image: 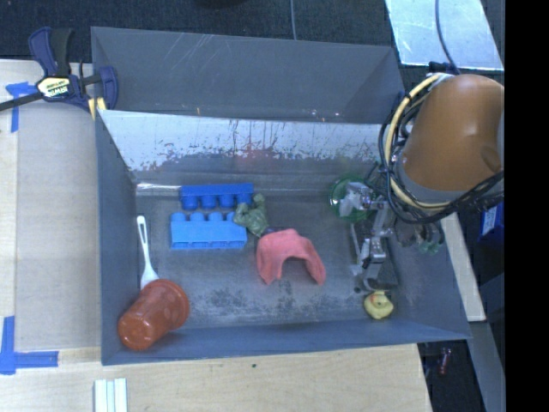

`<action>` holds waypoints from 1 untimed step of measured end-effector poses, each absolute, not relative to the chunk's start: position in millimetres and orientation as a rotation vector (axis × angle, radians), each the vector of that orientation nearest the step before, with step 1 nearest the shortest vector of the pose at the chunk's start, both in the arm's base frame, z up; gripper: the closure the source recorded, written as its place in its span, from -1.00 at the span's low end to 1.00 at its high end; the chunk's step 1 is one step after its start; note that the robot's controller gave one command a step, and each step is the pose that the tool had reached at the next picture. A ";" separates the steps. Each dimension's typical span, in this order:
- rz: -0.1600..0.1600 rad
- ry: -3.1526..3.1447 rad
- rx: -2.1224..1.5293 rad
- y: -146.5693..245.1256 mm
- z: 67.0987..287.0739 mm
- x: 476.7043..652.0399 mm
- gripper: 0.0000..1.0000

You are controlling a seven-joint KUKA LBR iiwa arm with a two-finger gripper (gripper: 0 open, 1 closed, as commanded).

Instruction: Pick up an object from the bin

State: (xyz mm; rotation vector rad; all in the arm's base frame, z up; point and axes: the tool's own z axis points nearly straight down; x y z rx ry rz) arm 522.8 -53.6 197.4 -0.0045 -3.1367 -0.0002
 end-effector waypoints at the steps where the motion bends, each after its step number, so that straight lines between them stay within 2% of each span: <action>1: 0.001 -3.146 -0.001 -53.4 202.1 524.4 -1.00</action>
Offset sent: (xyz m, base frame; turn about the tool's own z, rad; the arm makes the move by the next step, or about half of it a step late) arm 0.0453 0.0222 -0.1274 0.0510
